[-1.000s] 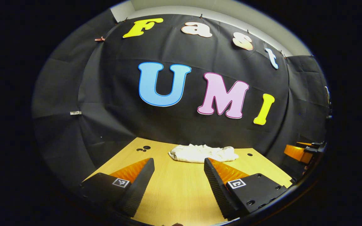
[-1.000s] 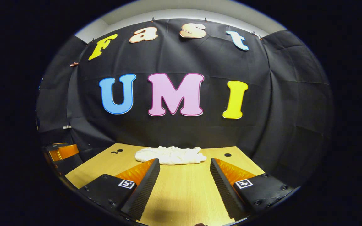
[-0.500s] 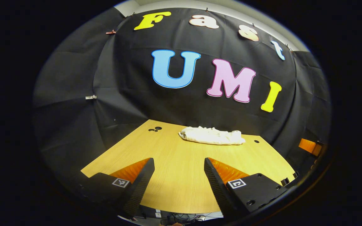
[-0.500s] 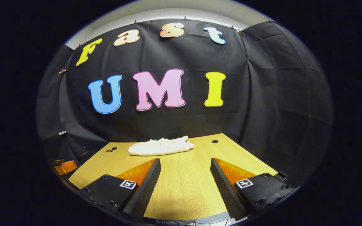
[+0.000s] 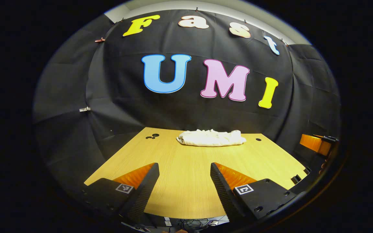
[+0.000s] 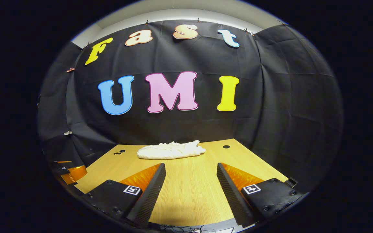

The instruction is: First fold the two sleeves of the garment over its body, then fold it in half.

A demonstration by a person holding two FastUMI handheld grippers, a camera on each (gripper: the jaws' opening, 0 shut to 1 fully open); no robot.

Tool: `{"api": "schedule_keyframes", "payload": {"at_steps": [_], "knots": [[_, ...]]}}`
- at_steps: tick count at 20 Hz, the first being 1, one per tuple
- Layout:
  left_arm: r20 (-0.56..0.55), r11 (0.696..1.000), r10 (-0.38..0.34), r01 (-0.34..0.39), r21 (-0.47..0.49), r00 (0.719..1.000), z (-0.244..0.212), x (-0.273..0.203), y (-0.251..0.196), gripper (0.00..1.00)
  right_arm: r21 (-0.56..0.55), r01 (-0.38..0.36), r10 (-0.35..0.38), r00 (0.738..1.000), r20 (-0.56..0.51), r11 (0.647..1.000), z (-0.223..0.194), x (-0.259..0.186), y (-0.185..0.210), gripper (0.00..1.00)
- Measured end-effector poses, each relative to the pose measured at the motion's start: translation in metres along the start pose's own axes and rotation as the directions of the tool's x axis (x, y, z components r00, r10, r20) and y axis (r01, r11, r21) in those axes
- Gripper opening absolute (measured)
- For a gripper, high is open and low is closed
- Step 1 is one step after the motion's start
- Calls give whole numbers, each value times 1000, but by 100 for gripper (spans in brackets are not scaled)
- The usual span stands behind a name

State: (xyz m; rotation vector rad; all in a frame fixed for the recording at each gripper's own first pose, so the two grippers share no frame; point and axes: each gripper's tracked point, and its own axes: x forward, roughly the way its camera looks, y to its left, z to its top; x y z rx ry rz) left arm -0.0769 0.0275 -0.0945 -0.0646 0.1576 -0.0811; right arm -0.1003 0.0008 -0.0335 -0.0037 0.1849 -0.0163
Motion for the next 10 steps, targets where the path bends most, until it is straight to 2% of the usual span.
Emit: {"api": "schedule_keyframes", "payload": {"at_steps": [6,10], "knots": [[4,1000,-11,11,-2,1000,2,4,-1,98,-39,-45,44,999,-20,998,-5,2,19,97],[-2,1000,-11,11,3,1000,-2,6,0,98,-47,-43,42,999,-14,998,1,5,20,97]]}}
